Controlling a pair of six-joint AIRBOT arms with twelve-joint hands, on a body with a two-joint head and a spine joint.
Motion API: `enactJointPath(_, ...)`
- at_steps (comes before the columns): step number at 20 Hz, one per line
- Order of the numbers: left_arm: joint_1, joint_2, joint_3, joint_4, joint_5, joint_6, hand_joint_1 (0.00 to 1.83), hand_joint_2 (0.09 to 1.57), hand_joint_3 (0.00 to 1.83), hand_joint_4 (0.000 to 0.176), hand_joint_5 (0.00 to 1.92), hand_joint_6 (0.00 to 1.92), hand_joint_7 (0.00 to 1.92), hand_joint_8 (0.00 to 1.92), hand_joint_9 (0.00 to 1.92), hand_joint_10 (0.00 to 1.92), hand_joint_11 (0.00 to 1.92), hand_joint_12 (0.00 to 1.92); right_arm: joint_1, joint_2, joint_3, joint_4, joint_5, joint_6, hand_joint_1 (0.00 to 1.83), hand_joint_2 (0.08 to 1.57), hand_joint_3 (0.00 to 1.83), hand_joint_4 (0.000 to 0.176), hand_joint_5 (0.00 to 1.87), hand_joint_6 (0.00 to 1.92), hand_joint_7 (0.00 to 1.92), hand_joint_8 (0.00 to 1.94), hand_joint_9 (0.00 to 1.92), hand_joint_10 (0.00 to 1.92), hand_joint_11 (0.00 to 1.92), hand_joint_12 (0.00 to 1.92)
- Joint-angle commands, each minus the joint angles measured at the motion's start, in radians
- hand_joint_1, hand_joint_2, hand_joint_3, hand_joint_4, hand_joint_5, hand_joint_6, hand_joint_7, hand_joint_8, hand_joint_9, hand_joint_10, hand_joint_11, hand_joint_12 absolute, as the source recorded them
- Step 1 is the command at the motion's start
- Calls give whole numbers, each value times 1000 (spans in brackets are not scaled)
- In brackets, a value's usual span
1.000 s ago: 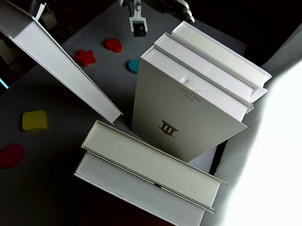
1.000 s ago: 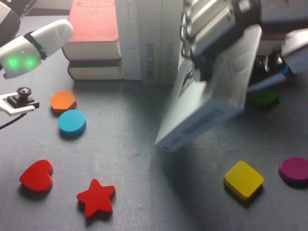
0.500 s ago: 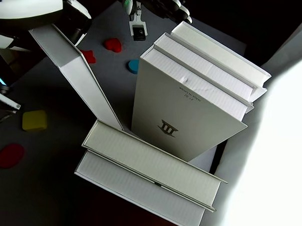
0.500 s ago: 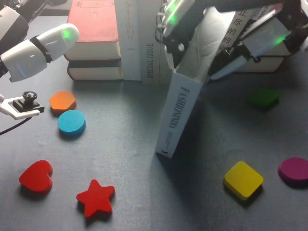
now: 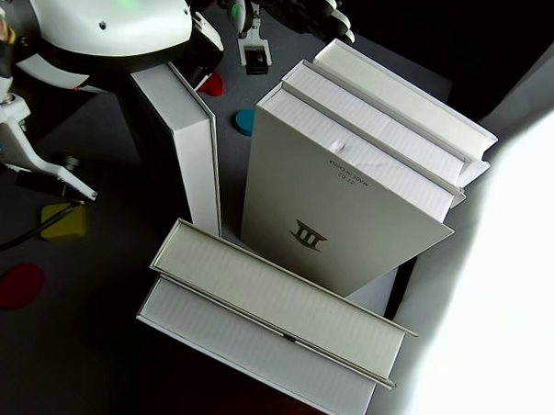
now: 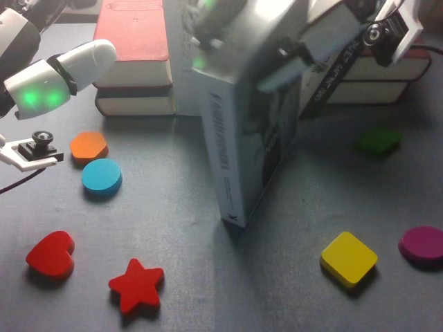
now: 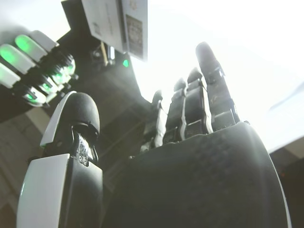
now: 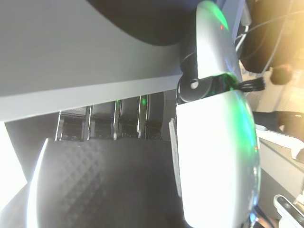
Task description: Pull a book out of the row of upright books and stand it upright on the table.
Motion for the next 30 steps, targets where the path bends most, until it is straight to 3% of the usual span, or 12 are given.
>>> enactJointPath(1, -11, -5, 4, -22, -116, -8, 383, 1359, 2, 0, 31, 5, 0, 0, 0, 0, 0, 237, -2, -9, 5, 48, 1, -1, 1108, 1299, 7, 0, 458, 452, 516, 373, 437, 917, 223, 1545)
enactJointPath(2, -11, -5, 4, -23, -116, -8, 383, 1359, 2, 0, 31, 5, 0, 0, 0, 0, 0, 237, -4, -14, 10, 48, -5, -1, 1108, 1299, 7, 0, 458, 452, 516, 373, 437, 917, 223, 1545)
enactJointPath(3, -11, -5, 3, -24, -118, -9, 400, 1353, 0, 84, 5, 0, 0, 0, 0, 0, 0, 323, -6, -16, 13, 48, -11, -2, 986, 1246, 0, 0, 303, 270, 372, 138, 359, 758, 87, 1494)
enactJointPath(6, -10, -5, 2, -24, -120, -11, 298, 1347, 0, 84, 51, 3, 0, 0, 0, 0, 0, 432, -8, -13, 15, 48, -16, -2, 665, 1054, 0, 12, 0, 0, 13, 1, 102, 54, 0, 561)
enactJointPath(7, -10, -5, 2, -24, -121, -12, 329, 1342, 0, 93, 41, 21, 0, 0, 0, 0, 0, 665, -8, -8, 13, 48, -16, -2, 631, 929, 0, 50, 5, 1, 2, 0, 47, 17, 0, 636)
enactJointPath(8, -10, -5, 2, -24, -121, -12, 343, 1336, 0, 116, 23, 16, 0, 0, 0, 0, 0, 693, -8, -2, 7, 49, -16, -4, 596, 888, 0, 74, 0, 0, 0, 0, 9, 3, 0, 353)
enactJointPath(10, -10, -5, 0, -24, -123, -12, 380, 1327, 0, 120, 22, 3, 0, 0, 0, 0, 0, 575, -8, 18, -9, 65, -16, -20, 649, 895, 0, 35, 0, 0, 0, 0, 0, 0, 0, 38)
enactJointPath(12, -10, -3, -2, -25, -125, -12, 396, 1326, 0, 128, 11, 0, 0, 0, 0, 0, 0, 552, -6, 46, -30, 86, -16, -39, 625, 874, 0, 38, 0, 0, 0, 0, 0, 0, 0, 1)
enactJointPath(14, -9, -2, -3, -25, -127, -12, 404, 1336, 1, 115, 49, 5, 0, 0, 0, 0, 0, 400, -2, 74, -51, 102, -15, -54, 535, 944, 19, 0, 0, 0, 0, 0, 0, 0, 0, 0)
enactJointPath(18, -7, 0, -6, -28, -128, -12, 396, 1338, 0, 79, 84, 4, 0, 0, 0, 0, 0, 257, -2, 129, -84, 156, -13, -99, 586, 1009, 43, 29, 0, 0, 0, 0, 0, 0, 14, 7)
enactJointPath(21, -3, 1, -7, -31, -132, -12, 444, 1339, 0, 81, 84, 1, 0, 0, 0, 0, 0, 211, -2, 155, -100, 190, -11, -125, 544, 1034, 49, 0, 0, 0, 0, 0, 0, 0, 0, 0)
enactJointPath(30, -1, 5, -13, -33, -143, -12, 448, 1335, 0, 102, 71, 1, 0, 0, 0, 0, 0, 118, 6, 207, -134, 252, -10, -183, 585, 991, 11, 0, 0, 0, 0, 0, 1, 0, 0, 0)
